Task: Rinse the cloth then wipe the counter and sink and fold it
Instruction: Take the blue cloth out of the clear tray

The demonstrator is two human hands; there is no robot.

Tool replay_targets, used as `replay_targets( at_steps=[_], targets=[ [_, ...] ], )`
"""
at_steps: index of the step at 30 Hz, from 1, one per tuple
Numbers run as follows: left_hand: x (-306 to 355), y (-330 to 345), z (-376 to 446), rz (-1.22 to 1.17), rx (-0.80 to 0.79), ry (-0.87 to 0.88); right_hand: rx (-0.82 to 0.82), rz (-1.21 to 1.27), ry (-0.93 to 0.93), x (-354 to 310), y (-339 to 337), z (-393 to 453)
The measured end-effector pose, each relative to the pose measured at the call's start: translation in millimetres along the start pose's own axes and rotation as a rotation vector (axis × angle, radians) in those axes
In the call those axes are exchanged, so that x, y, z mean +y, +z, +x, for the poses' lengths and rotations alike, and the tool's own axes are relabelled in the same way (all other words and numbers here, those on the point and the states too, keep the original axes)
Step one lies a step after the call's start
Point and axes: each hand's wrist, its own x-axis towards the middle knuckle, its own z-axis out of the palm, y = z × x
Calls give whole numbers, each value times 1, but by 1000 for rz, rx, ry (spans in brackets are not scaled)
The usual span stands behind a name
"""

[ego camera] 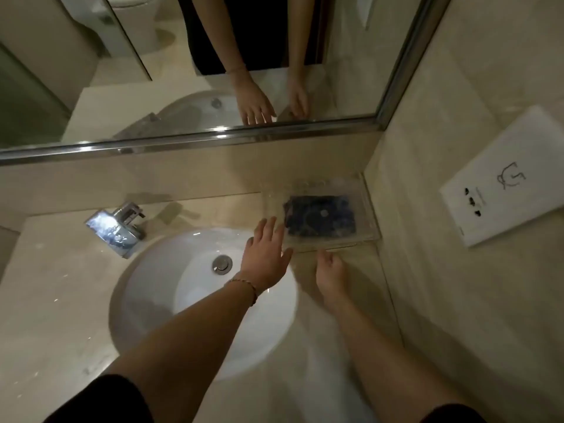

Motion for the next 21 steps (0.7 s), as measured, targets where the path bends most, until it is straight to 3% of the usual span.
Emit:
replay_targets(
  at_steps=[4,8,14,21],
  targets=[
    [6,8,11,-9,-66,84,-38,480,119,0,3,12],
    [7,20,17,25,-99,84,-128,740,182,-5,2,13],
    [11,28,19,16,-58,48,-219,865,249,5,11,21],
    [16,31,19,32,-38,6,-29,758,237,17,14,13]
  ],
)
